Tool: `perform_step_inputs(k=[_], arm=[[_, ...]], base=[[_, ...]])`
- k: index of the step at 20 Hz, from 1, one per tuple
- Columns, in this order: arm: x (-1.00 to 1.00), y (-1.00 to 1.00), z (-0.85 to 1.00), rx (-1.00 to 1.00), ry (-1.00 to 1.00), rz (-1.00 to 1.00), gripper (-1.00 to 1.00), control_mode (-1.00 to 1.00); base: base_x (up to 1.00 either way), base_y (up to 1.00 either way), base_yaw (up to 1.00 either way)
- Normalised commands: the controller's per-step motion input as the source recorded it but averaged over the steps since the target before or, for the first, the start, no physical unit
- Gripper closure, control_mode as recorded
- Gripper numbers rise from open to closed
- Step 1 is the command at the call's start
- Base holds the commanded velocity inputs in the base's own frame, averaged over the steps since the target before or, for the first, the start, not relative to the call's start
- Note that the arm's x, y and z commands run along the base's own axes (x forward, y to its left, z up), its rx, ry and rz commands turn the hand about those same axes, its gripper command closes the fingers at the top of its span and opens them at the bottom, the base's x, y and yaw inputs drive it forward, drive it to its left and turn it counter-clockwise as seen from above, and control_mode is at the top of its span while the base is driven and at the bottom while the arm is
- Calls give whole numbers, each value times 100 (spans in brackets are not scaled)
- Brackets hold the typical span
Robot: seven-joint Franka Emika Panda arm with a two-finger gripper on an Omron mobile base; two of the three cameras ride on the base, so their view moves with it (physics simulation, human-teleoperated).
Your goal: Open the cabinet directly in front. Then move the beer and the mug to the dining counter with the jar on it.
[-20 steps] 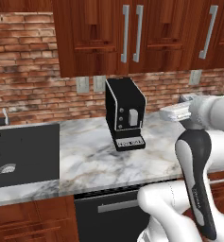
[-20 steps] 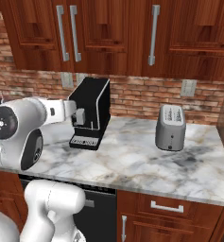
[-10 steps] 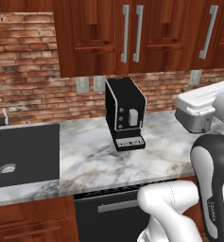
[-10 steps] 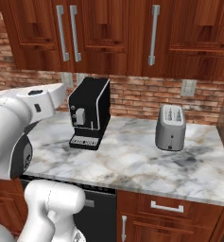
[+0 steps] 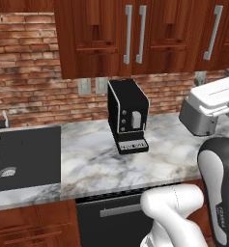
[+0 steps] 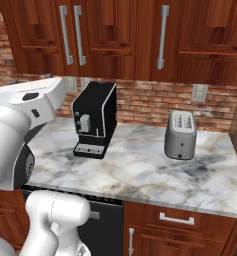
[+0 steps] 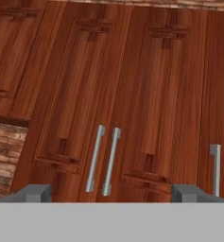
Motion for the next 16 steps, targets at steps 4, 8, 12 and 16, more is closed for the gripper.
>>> perform_step_inputs(k=[4,8,12,16], arm=[[0,7,0,0,-3,0,-100,-100],[6,27,0,0,0,0,-100,-100],[15,35,0,5,2,0,-100,-100],[6,45,0,13,6,-2,-100,-100]], base=[[0,0,0],[0,0,0],[0,0,0],[0,0,0]])
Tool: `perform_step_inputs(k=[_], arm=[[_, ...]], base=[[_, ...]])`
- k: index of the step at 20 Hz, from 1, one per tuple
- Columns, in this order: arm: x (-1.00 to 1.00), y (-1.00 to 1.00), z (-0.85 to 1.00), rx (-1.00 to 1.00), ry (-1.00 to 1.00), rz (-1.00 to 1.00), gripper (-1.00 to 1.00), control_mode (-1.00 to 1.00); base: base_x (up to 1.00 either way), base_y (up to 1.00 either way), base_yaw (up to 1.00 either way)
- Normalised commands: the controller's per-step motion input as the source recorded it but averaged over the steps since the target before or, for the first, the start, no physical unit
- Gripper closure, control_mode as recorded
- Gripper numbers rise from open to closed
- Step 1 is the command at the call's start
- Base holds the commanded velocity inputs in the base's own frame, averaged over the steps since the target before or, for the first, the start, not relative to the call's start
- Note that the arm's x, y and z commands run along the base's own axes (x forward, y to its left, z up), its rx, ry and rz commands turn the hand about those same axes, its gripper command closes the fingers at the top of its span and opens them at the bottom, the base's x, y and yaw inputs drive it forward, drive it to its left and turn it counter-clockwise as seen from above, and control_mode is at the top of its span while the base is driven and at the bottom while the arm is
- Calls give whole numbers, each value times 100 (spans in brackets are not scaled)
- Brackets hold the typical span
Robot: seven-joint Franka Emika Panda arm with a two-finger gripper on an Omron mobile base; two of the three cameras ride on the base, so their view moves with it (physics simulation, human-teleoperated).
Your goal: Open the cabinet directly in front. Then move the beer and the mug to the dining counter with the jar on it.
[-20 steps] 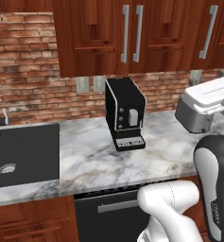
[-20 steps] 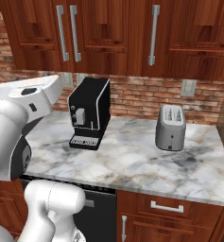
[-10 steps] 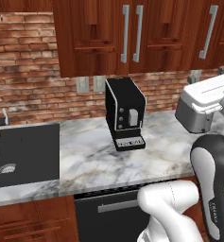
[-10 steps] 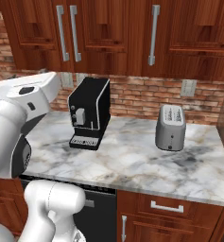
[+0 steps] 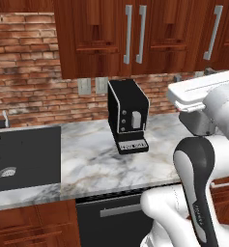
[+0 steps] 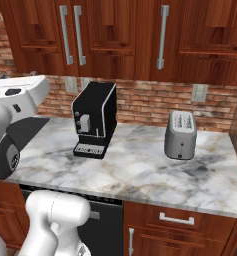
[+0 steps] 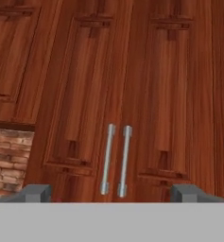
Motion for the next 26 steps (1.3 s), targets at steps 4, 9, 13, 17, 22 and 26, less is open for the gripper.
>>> perform_step_inputs(k=[4,9,13,17,22,26], arm=[[0,31,0,15,7,-1,-100,-100],[0,12,0,8,6,0,-100,-100],[0,0,0,0,1,0,-100,-100],[1,-11,0,1,0,0,-100,-100],[14,-33,0,4,1,0,-100,-100],[28,-27,0,2,1,0,-100,-100]], base=[[0,0,0],[0,0,0],[0,0,0],[0,0,0],[0,0,0],[0,0,0]])
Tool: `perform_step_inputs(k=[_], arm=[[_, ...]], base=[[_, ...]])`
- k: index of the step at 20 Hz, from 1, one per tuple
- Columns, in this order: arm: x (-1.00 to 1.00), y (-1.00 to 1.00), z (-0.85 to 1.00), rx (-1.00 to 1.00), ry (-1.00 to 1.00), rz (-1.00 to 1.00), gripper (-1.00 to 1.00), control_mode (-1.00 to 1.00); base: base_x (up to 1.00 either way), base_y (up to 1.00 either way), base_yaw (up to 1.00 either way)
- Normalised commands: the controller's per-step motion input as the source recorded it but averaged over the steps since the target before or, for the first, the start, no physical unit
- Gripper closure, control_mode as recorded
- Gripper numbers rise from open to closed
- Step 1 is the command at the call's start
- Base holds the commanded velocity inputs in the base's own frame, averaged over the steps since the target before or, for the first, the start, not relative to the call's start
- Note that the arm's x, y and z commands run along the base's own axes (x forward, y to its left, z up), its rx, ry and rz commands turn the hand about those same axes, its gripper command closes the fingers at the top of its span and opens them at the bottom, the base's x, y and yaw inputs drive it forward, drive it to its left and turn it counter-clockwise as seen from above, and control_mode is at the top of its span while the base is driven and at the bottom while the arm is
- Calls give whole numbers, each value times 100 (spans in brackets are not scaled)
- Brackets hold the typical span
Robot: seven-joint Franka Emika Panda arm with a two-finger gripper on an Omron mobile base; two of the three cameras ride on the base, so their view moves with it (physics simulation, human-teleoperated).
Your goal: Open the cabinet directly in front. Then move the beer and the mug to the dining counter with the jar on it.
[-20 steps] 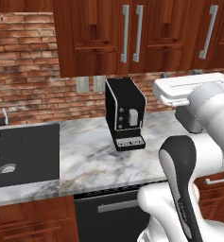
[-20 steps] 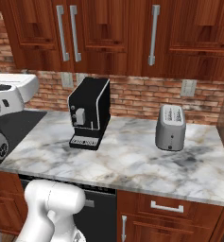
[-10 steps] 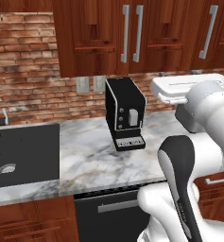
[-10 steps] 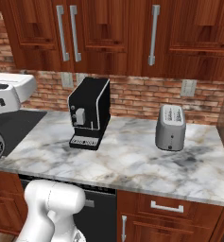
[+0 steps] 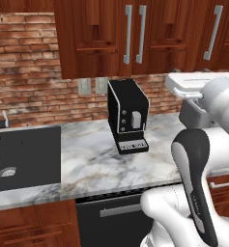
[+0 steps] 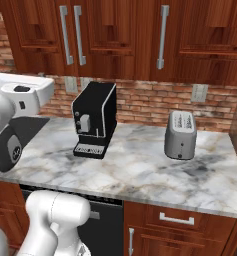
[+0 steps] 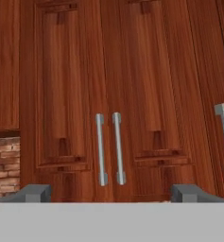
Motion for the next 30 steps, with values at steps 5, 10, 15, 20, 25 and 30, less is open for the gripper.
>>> perform_step_inputs(k=[5,10,15,20,25,30], arm=[[42,-4,0,0,2,0,-100,-100],[55,0,0,0,2,0,-100,-100],[59,0,0,0,3,0,-100,-100],[60,0,0,0,9,0,-100,-100],[62,0,0,0,9,0,-100,-100],[67,0,0,0,9,0,-100,-100]], base=[[0,0,0],[0,0,0],[0,0,0],[0,0,0],[0,0,0],[0,0,0]])
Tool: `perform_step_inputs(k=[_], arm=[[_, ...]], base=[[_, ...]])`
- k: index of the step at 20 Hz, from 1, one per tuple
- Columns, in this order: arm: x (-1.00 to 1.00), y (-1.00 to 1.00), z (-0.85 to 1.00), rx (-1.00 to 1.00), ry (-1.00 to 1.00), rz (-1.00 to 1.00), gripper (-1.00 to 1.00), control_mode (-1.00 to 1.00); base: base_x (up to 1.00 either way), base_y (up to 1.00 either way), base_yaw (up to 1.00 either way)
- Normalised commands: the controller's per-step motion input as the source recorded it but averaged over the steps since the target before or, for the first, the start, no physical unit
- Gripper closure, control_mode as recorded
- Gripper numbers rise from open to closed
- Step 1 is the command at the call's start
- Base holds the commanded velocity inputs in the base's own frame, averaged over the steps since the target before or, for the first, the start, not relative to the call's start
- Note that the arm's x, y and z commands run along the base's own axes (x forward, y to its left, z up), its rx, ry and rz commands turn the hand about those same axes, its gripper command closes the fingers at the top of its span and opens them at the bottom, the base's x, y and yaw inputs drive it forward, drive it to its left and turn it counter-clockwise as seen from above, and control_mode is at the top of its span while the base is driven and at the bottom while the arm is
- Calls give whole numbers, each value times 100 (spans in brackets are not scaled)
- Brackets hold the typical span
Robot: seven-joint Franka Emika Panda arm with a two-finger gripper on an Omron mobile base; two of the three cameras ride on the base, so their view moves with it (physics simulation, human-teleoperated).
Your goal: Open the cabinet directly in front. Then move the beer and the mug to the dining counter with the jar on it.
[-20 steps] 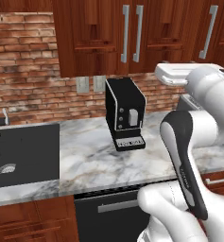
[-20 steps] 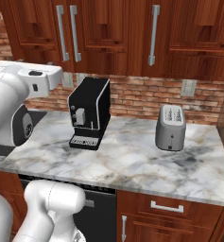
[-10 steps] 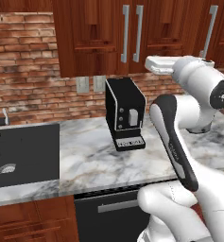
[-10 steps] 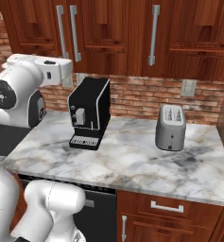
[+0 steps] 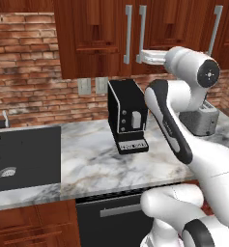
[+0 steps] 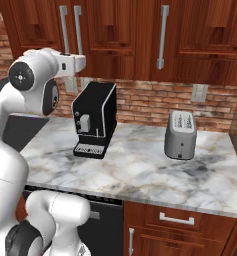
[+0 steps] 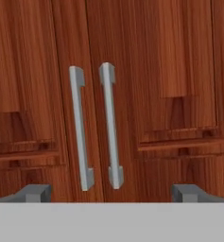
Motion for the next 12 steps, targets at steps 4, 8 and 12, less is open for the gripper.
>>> perform_step_inputs(k=[4,8,12], arm=[[67,0,0,0,6,0,-100,-100],[71,0,-2,0,4,0,-100,-100],[76,0,-10,1,4,0,-100,-100]], base=[[0,0,0],[0,0,0],[0,0,0]])
